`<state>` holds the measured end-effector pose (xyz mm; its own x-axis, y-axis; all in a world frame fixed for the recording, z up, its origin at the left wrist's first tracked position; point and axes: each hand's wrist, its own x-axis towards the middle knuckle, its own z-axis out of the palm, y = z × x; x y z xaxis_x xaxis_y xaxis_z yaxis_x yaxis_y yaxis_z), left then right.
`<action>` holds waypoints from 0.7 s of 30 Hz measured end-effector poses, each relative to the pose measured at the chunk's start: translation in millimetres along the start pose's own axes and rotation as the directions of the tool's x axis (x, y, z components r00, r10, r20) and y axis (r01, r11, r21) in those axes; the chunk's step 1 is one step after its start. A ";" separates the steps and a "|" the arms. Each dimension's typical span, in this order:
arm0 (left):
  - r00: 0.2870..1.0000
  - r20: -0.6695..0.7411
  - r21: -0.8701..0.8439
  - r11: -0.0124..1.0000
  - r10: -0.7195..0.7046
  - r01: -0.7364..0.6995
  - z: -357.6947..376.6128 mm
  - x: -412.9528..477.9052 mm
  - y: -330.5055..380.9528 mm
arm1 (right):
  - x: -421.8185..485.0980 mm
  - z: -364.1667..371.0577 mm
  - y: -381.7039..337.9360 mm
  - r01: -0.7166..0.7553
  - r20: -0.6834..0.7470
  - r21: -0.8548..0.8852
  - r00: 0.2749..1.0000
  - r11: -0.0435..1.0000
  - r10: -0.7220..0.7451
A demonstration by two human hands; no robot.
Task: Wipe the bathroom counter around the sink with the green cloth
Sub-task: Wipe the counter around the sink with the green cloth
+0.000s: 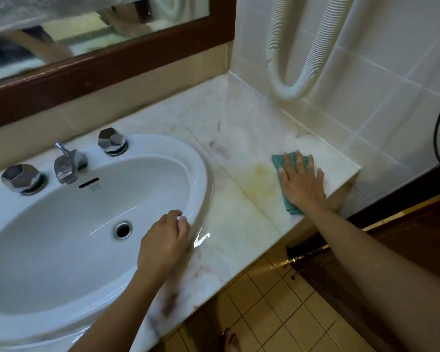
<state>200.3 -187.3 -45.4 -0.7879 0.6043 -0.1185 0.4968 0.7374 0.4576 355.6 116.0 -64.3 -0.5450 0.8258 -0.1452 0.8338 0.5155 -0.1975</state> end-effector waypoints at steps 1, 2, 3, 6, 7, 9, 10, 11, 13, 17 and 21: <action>1.000 0.003 -0.002 1.000 -0.004 0.004 0.7 1.0 -0.7 | 11.1 1.6 2.4 0.002 0.011 -0.017 1.000 1.000 -0.001; 1.000 0.007 -0.007 1.000 -0.007 0.007 0.9 1.8 -0.5 | 22.6 0.7 2.7 -0.001 0.010 -0.020 1.000 1.000 0.001; 1.000 0.011 -0.010 1.000 -0.012 0.012 0.8 2.4 0.1 | 35.9 -1.5 0.8 -0.002 0.012 -0.018 1.000 1.000 0.002; 1.000 0.018 0.007 1.000 -0.009 0.008 1.5 1.8 1.1 | 77.3 -8.8 -13.2 0.044 0.040 -0.040 0.998 0.998 -0.043; 1.000 0.016 0.016 1.000 -0.007 0.007 1.9 1.8 0.4 | 89.5 -8.8 -21.6 0.084 0.049 -0.054 0.996 0.995 -0.081; 1.000 0.016 0.026 1.000 -0.013 0.012 2.3 2.4 0.0 | 108.9 -6.6 -44.3 0.201 0.077 -0.079 0.978 0.976 -0.195; 1.000 0.019 0.023 1.000 -0.016 0.015 2.6 2.6 -0.2 | 115.1 -4.6 -58.0 0.280 0.093 -0.094 0.958 0.955 -0.272; 1.000 0.022 0.016 1.000 -0.022 0.021 2.7 3.0 -0.3 | 118.6 -2.5 -72.1 0.369 0.114 -0.108 0.927 0.923 -0.357; 0.999 0.026 0.004 0.999 -0.034 0.034 2.2 3.8 -0.4 | 118.2 1.1 -95.7 0.542 0.173 -0.114 0.836 0.833 -0.520; 0.998 0.038 -0.002 0.999 -0.042 0.042 1.5 4.8 -1.5 | 94.3 7.3 -105.0 0.784 0.240 -0.154 0.620 0.601 -0.747; 0.998 0.055 -0.031 0.999 -0.036 0.037 0.2 5.3 -2.5 | 47.9 14.6 -93.4 0.815 0.217 -0.147 0.579 0.560 -0.786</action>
<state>194.9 -185.8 -47.3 -0.7840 0.5933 -0.1828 0.4554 0.7497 0.4802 250.2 104.1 -67.0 -0.9900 0.0239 -0.1390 0.0362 0.9956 -0.0862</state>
